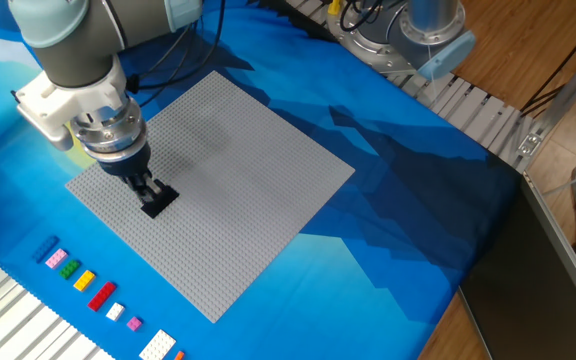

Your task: Stack small Lego blocks one on top of the other

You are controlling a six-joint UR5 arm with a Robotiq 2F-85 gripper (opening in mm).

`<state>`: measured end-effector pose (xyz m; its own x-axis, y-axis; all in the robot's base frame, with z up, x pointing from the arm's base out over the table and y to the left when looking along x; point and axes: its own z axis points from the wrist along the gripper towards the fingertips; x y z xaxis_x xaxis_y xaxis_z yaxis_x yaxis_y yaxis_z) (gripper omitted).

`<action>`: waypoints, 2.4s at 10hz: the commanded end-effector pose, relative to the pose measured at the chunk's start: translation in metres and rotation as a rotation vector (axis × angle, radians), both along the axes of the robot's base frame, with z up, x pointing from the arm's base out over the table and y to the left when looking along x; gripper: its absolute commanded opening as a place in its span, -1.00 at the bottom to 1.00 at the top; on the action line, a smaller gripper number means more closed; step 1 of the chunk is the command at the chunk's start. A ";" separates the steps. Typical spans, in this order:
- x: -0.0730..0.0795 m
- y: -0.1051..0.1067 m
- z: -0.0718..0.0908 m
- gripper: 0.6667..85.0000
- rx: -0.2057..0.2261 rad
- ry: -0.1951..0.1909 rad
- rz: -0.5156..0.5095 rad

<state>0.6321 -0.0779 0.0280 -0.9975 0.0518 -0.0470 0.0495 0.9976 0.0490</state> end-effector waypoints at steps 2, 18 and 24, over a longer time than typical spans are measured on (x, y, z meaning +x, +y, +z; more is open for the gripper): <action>0.011 0.003 -0.010 -0.83 0.014 -0.032 0.000; -0.004 0.004 -0.001 -0.96 -0.013 -0.039 -0.007; -0.005 0.002 -0.010 -0.99 -0.012 -0.045 0.022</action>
